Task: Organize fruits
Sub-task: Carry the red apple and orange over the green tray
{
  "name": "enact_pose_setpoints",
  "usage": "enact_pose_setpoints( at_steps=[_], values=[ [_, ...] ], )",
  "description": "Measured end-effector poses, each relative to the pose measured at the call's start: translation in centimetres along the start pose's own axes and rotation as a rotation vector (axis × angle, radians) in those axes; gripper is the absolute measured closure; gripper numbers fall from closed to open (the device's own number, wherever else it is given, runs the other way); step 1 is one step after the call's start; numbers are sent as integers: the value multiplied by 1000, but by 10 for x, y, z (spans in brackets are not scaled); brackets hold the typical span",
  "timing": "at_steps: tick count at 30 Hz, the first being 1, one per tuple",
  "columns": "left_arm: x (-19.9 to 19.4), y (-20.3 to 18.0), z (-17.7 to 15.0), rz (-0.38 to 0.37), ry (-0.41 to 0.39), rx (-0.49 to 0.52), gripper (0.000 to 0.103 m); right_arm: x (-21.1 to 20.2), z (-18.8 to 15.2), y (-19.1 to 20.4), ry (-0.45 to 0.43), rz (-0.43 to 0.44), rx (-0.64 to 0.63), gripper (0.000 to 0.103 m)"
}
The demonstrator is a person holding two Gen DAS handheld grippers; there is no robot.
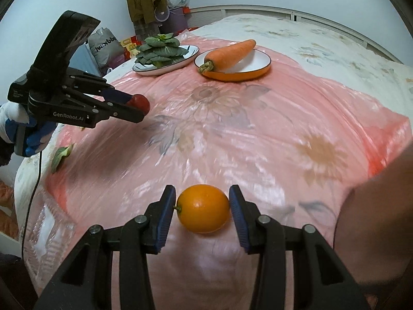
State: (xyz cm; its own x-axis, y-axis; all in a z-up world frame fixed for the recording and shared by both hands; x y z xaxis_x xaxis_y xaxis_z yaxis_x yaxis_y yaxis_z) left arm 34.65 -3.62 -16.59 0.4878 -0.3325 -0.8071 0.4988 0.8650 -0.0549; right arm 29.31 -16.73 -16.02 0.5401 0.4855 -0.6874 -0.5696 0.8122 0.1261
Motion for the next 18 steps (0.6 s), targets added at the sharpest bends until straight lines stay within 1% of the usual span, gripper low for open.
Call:
enact_pose_setpoints(
  at_steps=[4,8,12,18],
  values=[
    [-8,-21,-8,0,-2,-14,75,-22,-13,6,-6,0,33,49],
    [-12,-51,-14,-28,2,-10,75,-43,-28,8,-8,-7,59,49],
    [-17,-81,-16,-62,2,-14,75,-66,-44,0,-11,-27,118,49],
    [-25,-132,-13,-103,-1,13,75,-99,-70,-17,-13,-64,201,49]
  ],
)
Point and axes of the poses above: each gripper's, at about its wrist camera, not at the fingertips, and x roughly the way its jaws point, y to its left, z to its top, the point moved 10 cm from there along x, roughly the way its jaws point, and after that the axes turned 10 degrees about -y, right-handed, at the moved point
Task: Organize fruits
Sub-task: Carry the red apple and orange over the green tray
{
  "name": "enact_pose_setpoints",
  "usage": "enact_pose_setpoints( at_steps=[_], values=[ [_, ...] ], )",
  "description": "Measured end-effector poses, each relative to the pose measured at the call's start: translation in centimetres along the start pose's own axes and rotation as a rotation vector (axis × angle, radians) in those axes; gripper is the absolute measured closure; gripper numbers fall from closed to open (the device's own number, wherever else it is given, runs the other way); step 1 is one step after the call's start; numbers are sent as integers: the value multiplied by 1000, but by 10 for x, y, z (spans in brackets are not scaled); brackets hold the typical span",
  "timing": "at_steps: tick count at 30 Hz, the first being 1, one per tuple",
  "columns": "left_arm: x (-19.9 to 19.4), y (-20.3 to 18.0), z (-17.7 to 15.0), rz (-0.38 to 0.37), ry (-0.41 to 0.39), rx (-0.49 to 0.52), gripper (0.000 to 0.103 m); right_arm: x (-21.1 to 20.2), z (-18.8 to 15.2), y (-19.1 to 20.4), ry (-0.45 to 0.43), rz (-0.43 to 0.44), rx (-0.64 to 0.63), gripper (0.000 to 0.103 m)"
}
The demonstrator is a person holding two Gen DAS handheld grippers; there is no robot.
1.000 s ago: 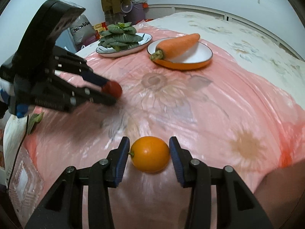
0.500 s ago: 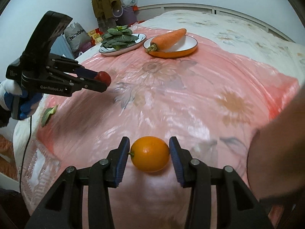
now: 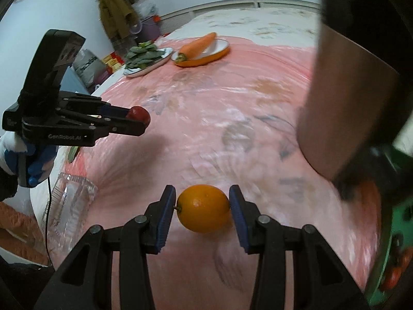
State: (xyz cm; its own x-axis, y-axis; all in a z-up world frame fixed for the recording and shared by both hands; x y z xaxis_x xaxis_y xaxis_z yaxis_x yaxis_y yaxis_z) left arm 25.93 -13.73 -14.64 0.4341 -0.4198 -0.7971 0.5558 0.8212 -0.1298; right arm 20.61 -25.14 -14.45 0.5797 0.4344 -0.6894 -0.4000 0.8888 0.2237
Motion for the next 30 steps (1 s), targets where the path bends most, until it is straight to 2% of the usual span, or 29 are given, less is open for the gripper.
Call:
enact_pose_setpoints(
  at_steps=[6,11,17,30],
  values=[
    [1,-52,6,-44,1,31,75,-35,-13,-28,-10,-43,51,49],
    [5,-99,12,-114,4,55,75,-66,-26,-59,-16,-90,95,49],
    [9,-153,19,-166,5,126,75,-98,-40,-97,-18,-156,146,49],
    [27,-281,36,-341,-3,261,75,-160,-49,-186,-84,-324,231,49]
  ],
)
Point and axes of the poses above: each gripper's, at about its wrist camera, not at the fingertips, and x roughly the way its jaws point, y to its left, z to its top, the point moved 10 cm from there along x, roughly the way its jaws point, and after that the axes turned 10 degrees about -y, right-handed, at the moved point
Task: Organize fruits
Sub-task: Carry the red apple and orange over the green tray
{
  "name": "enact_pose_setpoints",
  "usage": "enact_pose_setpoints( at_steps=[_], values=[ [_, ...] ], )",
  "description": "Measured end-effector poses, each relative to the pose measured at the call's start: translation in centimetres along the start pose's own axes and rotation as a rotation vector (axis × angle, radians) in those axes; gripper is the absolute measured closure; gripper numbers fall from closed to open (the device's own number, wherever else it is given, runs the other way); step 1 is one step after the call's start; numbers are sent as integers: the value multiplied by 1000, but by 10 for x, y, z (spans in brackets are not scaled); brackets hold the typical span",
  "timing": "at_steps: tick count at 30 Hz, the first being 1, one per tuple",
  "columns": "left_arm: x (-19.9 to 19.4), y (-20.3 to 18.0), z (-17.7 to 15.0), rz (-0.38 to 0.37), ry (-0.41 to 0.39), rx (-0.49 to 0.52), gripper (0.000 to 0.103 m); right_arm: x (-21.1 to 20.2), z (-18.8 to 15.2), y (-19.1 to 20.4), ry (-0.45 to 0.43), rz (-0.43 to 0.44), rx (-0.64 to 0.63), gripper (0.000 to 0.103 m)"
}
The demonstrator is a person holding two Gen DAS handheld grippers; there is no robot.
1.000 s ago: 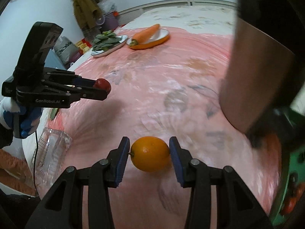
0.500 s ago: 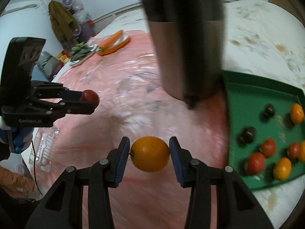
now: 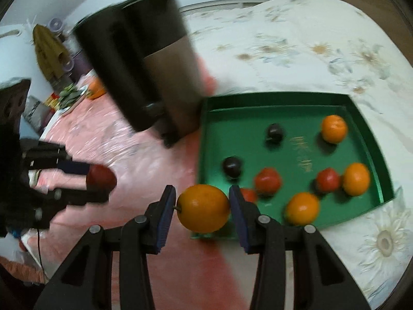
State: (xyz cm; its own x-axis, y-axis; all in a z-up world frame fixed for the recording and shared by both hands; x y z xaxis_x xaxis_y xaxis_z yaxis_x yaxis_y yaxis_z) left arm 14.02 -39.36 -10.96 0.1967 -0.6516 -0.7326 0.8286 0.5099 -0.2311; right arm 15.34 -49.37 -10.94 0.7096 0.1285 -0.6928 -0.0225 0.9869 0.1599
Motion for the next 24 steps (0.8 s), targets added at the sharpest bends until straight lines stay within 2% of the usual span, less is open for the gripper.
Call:
enact_pose_setpoints(
  at_steps=[3,6,14,18,24],
  values=[
    [17,-19,17,-25,-20,1,75,-2,10,-25,-28,-37,15,49],
    [33,-30,35,-20,-47,3,75,-1,24,-51,-65,-72,26,49],
    [81,-36,85,97,-120,24,75,11,38,-110,-107,-149,62,49],
    [106,-25,95,154,-121,14,75,24,37,-134,-100,-180,73,49],
    [131,4,99,237,-118,-73,75,45,33,-157,-83,-207,77,49]
  ],
)
Point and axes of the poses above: each gripper's, at about its wrist camera, not at the fingertips, and x roughly the way its jaws point, y to its left, z to its top, the point moved 10 cm from there along x, roughly the way its jaws point, and after that the axes turned 10 degrees about -y, right-handed, at the moved point
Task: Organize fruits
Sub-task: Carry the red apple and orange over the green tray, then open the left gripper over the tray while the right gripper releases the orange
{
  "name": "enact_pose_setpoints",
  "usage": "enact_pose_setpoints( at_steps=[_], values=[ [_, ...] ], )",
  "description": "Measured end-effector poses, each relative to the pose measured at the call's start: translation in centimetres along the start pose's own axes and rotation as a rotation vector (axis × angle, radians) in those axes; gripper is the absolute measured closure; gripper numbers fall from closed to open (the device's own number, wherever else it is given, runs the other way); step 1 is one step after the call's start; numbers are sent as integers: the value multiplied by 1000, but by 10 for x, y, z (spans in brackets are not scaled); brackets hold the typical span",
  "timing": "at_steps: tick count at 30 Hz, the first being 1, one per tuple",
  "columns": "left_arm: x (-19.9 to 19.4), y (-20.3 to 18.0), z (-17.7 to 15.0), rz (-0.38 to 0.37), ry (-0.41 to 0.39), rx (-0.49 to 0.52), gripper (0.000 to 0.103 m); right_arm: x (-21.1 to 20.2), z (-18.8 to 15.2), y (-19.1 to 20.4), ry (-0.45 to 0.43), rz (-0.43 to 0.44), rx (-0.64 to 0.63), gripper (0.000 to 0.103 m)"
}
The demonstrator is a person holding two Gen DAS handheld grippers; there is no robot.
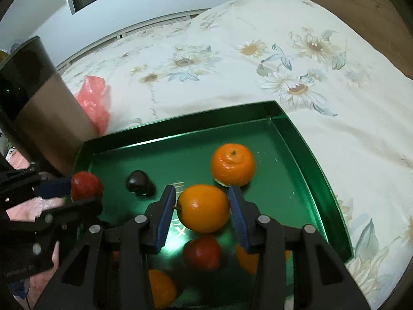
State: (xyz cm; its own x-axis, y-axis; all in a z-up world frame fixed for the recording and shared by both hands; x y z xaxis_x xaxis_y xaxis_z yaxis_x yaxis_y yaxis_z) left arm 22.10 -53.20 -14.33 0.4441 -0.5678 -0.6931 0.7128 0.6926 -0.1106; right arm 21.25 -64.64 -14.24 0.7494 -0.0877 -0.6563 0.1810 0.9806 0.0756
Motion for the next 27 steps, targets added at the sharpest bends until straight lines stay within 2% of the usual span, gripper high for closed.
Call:
enact_pose_setpoints(
  at_steps=[9,16,18,20,22,23,27],
  values=[
    [33,8,-16,39,65,-29,75,12,-4,-3,-9,-18,-12,49],
    [31,11,-25,50,79,-22,75,11,-4,-3,-18,-32,-12,48],
    [28,11,-25,55,75,-10,74,11,-4,-2,-21,-41,-13,35],
    [24,11,-25,53,63,-9,57,9,-3,-1,-28,-46,-15,29],
    [20,10,-23,52,51,-6,54,6,-3,-1,-29,-55,-20,21],
    [18,10,-23,53,48,-2,54,5,-3,-1,-30,-60,-23,12],
    [7,6,-25,41,37,11,51,-3,-2,0,-41,-74,-26,10]
  ],
)
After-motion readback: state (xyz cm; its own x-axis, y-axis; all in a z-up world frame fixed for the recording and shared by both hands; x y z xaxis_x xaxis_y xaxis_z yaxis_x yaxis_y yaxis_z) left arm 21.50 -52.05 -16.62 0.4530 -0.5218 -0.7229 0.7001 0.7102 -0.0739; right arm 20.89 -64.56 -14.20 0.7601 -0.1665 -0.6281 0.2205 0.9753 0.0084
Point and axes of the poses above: each gripper's, at about its wrist camera, not at the fingertips, and x roughly the way its jaws point, y to its left, z to its top, the point moved 10 cm from there along x, roughly the way its jaws point, and after that the axes turned 10 degrees about -y, right-handed, at the moved point
